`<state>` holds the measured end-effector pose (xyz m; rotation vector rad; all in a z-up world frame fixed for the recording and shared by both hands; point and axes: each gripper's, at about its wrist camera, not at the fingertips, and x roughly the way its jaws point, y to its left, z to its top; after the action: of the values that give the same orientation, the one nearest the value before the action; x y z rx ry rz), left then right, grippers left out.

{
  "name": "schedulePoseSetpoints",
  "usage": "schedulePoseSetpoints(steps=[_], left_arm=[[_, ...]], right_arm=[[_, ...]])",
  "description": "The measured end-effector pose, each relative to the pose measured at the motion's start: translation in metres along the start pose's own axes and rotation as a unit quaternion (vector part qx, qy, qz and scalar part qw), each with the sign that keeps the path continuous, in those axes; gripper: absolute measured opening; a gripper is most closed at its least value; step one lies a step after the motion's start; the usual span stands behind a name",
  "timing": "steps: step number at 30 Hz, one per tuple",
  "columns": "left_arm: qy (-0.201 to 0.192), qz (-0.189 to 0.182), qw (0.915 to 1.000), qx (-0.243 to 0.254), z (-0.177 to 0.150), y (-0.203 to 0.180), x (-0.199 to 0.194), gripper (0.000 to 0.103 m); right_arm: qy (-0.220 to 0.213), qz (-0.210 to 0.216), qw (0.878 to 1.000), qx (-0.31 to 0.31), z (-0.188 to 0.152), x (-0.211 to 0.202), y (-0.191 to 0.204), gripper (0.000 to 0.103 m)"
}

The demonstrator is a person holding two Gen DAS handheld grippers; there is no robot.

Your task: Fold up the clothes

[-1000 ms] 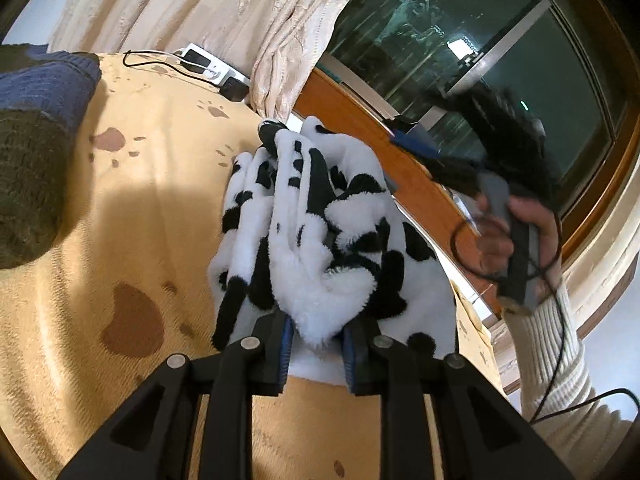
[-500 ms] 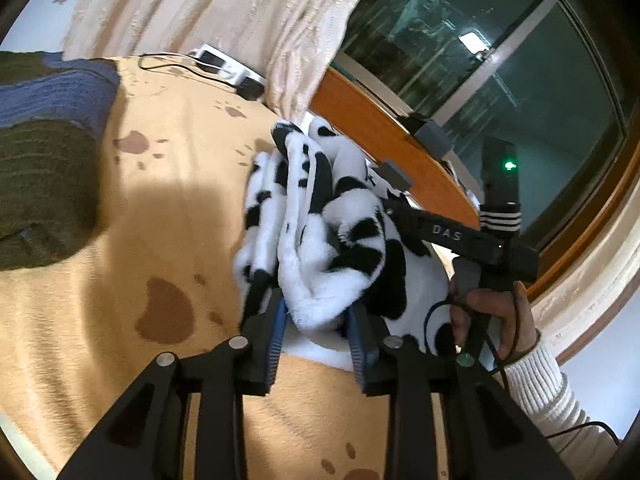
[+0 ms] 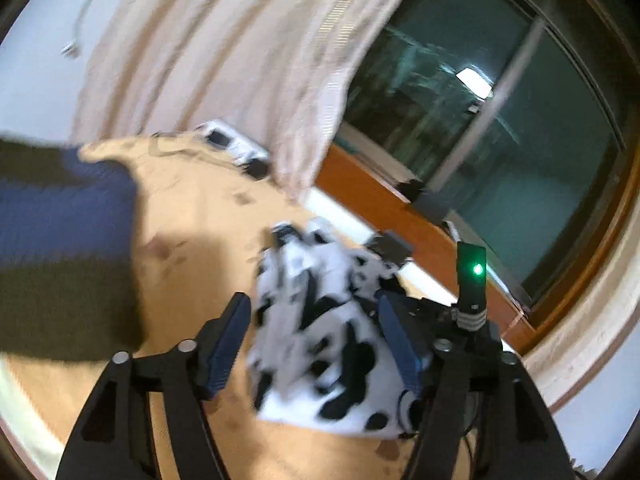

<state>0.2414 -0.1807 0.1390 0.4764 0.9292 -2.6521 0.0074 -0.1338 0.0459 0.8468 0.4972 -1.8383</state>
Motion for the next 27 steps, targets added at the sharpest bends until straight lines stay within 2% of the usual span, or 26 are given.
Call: schedulePoseSetpoints(steps=[3, 7, 8, 10, 12, 17, 22, 27], left_arm=[[0.017, -0.035, 0.9978, 0.055, 0.013, -0.03, 0.021, 0.079], [0.066, -0.049, 0.9906, 0.11, 0.023, -0.056, 0.069, 0.08], [0.09, -0.05, 0.9879, 0.116, 0.024, -0.057, 0.086, 0.081], [0.127, -0.043, 0.9839, 0.118, 0.024, -0.056, 0.114, 0.081], [0.151, -0.014, 0.9815, 0.117, 0.022, -0.049, 0.139, 0.081], [0.165, 0.051, 0.976, 0.132, 0.007, -0.025, 0.165, 0.081], [0.17, 0.049, 0.9748, 0.135, -0.005, -0.005, 0.169, 0.081], [0.151, 0.056, 0.9728, 0.167, -0.015, -0.005, 0.171, 0.082]], right_arm=[[-0.04, 0.008, 0.999, 0.016, -0.005, -0.029, -0.005, 0.073], [-0.074, -0.026, 0.995, 0.058, -0.026, -0.07, -0.035, 0.073], [-0.076, -0.033, 0.994, 0.064, -0.032, -0.077, -0.041, 0.073], [-0.075, -0.042, 0.994, 0.063, -0.047, -0.086, -0.049, 0.073], [-0.069, -0.03, 0.995, 0.058, -0.058, -0.088, -0.05, 0.073], [-0.055, -0.004, 0.998, 0.012, -0.073, -0.076, -0.033, 0.073], [-0.037, 0.017, 0.999, 0.015, -0.077, -0.063, -0.036, 0.074], [-0.022, -0.005, 1.0, -0.007, -0.08, -0.052, -0.029, 0.075]])
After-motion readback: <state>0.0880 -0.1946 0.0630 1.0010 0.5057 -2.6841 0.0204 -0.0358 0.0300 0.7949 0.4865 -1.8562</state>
